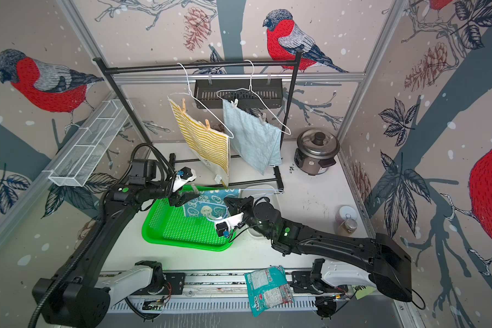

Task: Remove the clothespins securing towels to the hanger
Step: Remove the clothespin from the hanger.

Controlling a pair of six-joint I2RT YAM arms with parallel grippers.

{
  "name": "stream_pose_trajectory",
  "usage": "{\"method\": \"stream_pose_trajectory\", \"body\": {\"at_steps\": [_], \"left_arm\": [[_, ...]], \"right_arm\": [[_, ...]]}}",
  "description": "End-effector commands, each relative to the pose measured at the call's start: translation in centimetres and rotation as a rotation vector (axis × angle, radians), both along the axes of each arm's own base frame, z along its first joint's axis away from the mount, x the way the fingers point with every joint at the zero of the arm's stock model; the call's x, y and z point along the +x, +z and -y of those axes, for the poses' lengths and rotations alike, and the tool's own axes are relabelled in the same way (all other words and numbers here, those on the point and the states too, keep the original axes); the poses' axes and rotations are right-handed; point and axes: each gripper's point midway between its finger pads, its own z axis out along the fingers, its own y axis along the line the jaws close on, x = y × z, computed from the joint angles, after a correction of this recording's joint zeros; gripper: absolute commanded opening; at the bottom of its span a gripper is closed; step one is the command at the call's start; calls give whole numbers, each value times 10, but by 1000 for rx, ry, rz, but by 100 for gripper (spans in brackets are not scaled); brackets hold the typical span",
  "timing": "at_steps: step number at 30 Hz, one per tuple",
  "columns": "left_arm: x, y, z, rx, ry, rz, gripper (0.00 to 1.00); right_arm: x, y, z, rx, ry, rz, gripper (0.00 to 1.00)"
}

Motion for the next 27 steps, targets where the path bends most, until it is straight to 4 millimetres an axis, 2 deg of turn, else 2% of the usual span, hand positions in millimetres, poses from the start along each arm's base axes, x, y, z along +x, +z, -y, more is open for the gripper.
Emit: {"method": "stream_pose_trajectory", "body": {"at_steps": [1,7,13,19,27], "left_arm": [[-11,-7,-1,36,-28,-29,71],[1,-21,-13,219,41,29,77],[8,-14,-14,268,37,55,77],[0,-23,-6,291,-10,-23,74],[-8,-25,-1,272,-29,-62,70]], "right_arm": [[4,12,0,38,-17,27,0],[1,11,1,37,-7,25,0],[0,13,0,39,2,22,0],[2,8,1,24,-8,24,0],[2,11,-1,44,-5,24,0]]}}
